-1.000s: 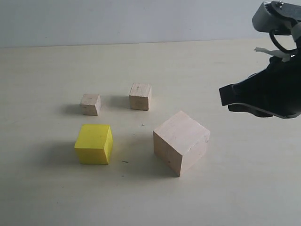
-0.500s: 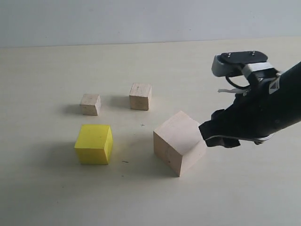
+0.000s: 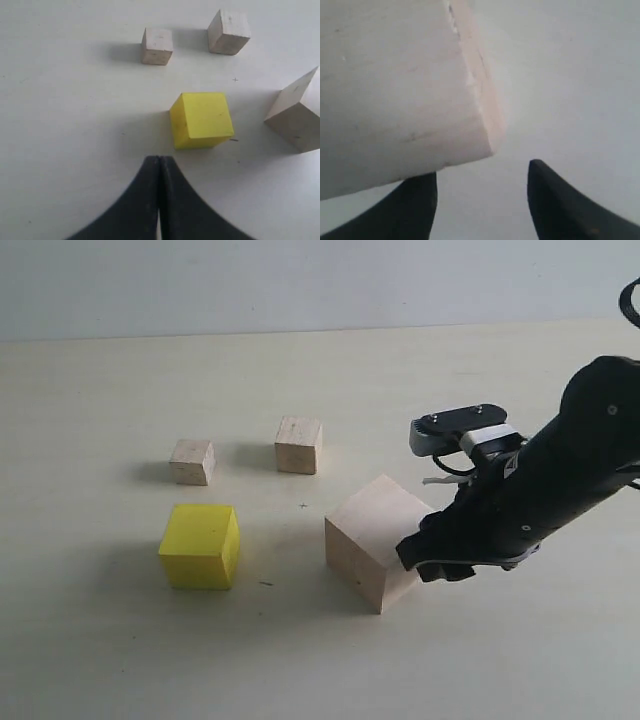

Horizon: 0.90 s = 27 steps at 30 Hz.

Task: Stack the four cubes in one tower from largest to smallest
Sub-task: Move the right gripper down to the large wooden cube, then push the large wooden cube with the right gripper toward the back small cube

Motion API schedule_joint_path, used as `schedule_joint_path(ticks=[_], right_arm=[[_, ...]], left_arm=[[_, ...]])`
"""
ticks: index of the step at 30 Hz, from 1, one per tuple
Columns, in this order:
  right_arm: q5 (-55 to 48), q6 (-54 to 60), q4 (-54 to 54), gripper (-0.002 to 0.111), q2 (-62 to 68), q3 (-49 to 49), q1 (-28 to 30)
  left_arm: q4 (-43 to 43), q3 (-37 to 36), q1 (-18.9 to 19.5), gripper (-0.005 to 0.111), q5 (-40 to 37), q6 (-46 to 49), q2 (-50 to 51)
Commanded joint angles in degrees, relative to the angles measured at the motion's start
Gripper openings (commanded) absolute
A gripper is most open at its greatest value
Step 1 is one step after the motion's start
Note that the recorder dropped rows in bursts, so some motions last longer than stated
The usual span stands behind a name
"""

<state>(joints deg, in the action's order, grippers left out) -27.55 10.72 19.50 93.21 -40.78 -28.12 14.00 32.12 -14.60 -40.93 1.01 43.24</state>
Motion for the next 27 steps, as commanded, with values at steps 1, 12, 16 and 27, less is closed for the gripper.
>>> schedule_joint_path(ticks=[1,12,16,27], right_arm=[[2.92,4.22,5.04,0.053,2.55,-0.27,-0.21],[7.03,4.72,10.48,0.053,7.14,-6.58,-0.21],[4.28,4.06,10.59,0.053,9.38,-12.54,-0.21],[5.53,4.59,9.82,0.053,14.25,-21.16,-0.10]], left_arm=[[0.29,0.38,-0.30,0.000,-0.28,0.27,0.14],[0.29,0.38,-0.30,0.000,-0.49,0.27,0.14],[0.29,0.38,-0.30,0.000,-0.49,0.27,0.14],[0.19,0.38,-0.30,0.000,-0.84,0.38,0.14]])
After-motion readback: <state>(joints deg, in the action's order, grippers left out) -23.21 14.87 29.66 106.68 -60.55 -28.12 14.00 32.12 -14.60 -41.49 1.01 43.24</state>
